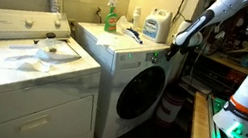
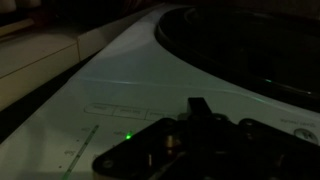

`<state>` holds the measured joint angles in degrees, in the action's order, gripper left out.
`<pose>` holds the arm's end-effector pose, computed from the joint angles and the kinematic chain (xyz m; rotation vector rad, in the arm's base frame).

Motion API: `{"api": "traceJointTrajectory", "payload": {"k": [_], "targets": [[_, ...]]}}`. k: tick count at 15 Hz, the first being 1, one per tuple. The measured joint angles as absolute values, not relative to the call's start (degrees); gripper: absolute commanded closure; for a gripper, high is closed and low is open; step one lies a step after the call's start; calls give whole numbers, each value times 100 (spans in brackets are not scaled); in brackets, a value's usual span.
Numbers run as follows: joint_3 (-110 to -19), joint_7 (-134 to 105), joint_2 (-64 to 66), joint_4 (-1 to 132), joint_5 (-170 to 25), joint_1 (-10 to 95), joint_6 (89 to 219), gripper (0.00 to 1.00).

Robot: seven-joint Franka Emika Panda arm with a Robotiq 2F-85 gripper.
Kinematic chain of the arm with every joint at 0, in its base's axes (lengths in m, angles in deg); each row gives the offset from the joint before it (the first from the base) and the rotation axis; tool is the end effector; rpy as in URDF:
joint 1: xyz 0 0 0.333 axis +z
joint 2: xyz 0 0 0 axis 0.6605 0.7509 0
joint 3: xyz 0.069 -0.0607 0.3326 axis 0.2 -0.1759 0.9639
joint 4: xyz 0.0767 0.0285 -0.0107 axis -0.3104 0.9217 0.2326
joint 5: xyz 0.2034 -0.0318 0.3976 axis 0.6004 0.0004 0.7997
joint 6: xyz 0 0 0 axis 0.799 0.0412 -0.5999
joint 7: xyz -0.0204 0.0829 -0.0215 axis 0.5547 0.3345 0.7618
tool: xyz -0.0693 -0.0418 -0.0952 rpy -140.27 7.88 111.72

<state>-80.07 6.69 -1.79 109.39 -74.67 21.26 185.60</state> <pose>0.4443 -0.3620 0.2200 2.8636 -0.4201 0.2969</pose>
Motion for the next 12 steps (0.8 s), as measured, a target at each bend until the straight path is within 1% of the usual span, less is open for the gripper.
{"api": "traceJointTrajectory", "payload": {"k": [5,12], "targets": [[-7976,707,-171,10995,-7487,2089,18685,95],[-8085,677,-160,10991,-7854,2114,18177,95]]}}
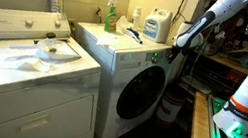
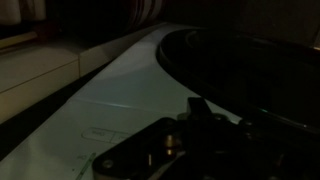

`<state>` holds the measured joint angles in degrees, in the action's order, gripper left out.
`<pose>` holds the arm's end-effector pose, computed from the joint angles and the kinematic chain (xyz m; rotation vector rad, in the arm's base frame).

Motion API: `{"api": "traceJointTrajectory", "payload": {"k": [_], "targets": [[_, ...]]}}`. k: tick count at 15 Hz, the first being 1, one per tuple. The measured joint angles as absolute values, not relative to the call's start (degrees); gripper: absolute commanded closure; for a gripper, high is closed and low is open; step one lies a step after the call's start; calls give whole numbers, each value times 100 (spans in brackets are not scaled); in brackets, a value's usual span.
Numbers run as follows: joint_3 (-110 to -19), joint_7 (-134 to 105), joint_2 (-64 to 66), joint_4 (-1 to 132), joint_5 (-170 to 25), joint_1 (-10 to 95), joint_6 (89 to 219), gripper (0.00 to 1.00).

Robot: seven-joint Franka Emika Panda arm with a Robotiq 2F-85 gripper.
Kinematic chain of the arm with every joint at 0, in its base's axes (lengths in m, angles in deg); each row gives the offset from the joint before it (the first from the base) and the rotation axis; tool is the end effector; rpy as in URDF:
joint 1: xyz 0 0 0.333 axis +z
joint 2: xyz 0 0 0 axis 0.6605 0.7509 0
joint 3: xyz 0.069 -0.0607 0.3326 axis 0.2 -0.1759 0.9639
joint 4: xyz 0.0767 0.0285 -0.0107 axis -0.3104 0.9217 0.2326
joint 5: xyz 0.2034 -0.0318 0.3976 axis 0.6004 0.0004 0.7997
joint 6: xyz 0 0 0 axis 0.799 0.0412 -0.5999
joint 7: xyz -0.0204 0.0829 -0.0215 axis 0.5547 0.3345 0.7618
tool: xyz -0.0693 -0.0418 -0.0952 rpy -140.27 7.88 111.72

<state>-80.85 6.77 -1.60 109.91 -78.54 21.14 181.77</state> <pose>0.4306 -0.3611 0.2070 2.8889 -0.3584 0.1672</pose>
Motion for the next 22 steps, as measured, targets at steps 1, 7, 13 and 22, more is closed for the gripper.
{"api": "traceJointTrajectory", "payload": {"k": [1,7,13,22], "targets": [[-8085,675,-188,10992,-7873,2117,17979,95],[-7949,689,-1036,11301,-7876,2244,17209,51],[-7810,472,-2311,11633,-7878,2368,16824,6],[-7598,3,-3828,12191,-7871,2366,16738,1]]}}
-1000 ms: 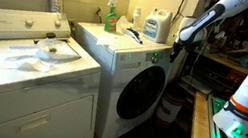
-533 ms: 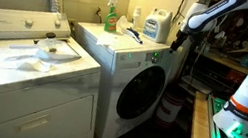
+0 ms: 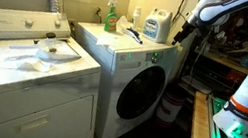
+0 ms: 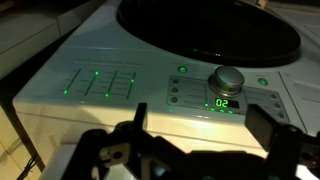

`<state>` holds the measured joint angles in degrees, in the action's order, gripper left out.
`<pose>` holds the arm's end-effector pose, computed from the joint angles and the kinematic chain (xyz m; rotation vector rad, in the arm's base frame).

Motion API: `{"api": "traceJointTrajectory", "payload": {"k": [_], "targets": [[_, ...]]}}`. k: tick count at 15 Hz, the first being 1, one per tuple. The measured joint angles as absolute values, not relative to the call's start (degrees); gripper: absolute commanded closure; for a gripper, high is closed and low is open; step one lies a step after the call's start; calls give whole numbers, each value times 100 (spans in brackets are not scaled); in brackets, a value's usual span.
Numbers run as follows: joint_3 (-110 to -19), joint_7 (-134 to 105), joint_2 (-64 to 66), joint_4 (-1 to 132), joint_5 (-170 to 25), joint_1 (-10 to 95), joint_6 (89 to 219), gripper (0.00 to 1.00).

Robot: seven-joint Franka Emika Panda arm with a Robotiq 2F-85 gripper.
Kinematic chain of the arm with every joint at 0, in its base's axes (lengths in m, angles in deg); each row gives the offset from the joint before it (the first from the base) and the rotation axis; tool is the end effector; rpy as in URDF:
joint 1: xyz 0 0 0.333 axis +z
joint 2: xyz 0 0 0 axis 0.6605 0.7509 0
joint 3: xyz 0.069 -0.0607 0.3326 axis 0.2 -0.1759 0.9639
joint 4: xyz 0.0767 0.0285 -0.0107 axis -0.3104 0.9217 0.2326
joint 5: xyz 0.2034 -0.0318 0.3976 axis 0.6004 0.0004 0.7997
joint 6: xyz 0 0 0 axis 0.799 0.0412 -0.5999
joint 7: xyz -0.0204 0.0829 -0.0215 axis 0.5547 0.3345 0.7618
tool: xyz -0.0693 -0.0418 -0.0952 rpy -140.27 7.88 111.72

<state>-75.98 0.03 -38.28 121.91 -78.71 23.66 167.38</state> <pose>0.4015 -0.2543 0.4008 2.9290 -0.4095 0.5147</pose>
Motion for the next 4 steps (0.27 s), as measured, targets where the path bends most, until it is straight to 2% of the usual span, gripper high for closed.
{"api": "traceJointTrajectory", "payload": {"k": [4], "targets": [[-7356,-409,-4179,12455,-7871,2360,16738,0]]}}
